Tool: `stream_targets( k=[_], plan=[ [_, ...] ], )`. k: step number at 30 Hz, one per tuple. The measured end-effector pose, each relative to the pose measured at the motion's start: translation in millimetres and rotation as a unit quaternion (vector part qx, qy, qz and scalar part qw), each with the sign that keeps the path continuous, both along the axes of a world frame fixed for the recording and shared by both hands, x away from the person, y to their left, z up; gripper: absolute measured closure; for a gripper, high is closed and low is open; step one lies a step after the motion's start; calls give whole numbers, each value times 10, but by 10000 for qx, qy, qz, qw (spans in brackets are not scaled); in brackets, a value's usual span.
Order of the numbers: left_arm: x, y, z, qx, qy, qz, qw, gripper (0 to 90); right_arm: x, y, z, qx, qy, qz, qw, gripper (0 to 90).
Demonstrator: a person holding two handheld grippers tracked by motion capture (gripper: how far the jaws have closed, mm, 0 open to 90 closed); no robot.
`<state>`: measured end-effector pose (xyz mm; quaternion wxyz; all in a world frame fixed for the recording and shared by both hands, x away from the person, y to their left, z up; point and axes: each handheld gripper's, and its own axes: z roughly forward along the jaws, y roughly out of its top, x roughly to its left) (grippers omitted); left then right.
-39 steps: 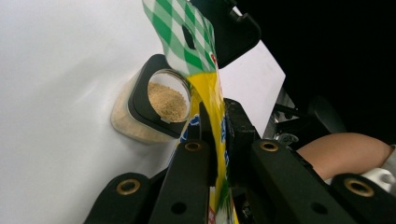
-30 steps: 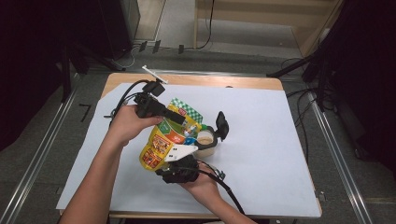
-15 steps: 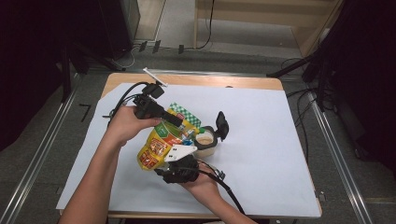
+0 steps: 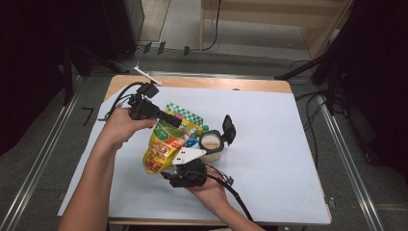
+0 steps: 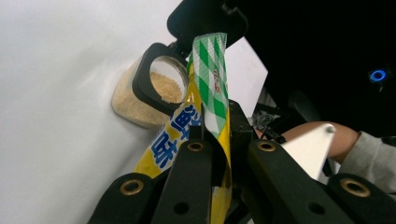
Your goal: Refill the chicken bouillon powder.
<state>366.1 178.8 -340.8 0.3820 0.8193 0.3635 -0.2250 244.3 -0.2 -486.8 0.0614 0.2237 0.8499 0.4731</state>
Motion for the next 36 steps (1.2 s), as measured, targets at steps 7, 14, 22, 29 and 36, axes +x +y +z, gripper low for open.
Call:
stream_targets(
  k=[7, 14, 22, 29, 36],
  plan=[
    [-10, 162, 90, -238, -155, 205, 9994, 900, 56, -65, 2, 264, 172, -199, 9993, 449],
    [18, 345, 130, -389, -407, 577, 9967, 900, 101, -137, 49, 427, 173, -304, 9985, 448],
    [107, 406, 97, -475, -577, 842, 9936, 900, 142, -199, 80, 526, 230, -389, 9976, 460],
    [219, 499, 26, -428, -720, 1182, 9895, 900, 119, -200, 86, 511, 217, -338, 9979, 460],
    [312, 566, -19, -621, -1108, 1409, 9818, 900, 105, -215, 79, 458, 226, -344, 9981, 460]
  ],
)
